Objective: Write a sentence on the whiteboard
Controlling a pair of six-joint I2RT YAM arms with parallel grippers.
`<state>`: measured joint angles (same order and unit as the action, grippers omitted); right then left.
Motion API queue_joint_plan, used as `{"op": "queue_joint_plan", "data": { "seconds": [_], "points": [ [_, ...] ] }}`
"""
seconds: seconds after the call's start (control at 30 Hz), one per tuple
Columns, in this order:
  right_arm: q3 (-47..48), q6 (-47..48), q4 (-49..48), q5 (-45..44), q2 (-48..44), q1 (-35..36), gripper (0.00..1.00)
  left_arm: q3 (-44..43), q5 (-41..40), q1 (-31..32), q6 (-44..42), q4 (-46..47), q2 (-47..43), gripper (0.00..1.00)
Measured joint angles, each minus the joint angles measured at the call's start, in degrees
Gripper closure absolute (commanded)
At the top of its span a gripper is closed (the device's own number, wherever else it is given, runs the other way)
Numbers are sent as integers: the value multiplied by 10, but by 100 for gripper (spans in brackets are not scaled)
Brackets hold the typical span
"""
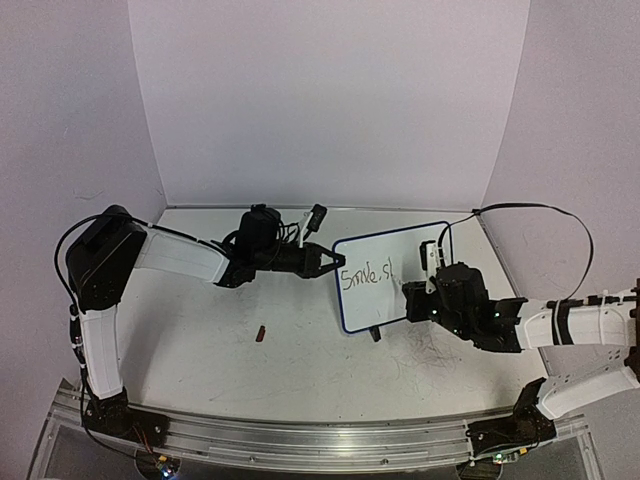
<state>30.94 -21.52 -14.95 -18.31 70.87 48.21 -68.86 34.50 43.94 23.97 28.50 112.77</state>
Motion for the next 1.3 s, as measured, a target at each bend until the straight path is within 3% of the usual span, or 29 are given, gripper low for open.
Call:
{"op": "queue_joint_plan", "data": {
  "seconds": [0.47, 0.83, 1.3],
  "points": [
    [0, 17, -19, 4, -23, 0, 100, 0, 0, 0, 0, -1, -3, 100],
    [6, 23, -38, 4, 11, 0, 100, 0, -1, 0, 0, -4, -3, 100],
    [13, 13, -10, -35, -22, -2, 100, 0, -2, 0, 0, -5, -3, 100]
  ]
}}
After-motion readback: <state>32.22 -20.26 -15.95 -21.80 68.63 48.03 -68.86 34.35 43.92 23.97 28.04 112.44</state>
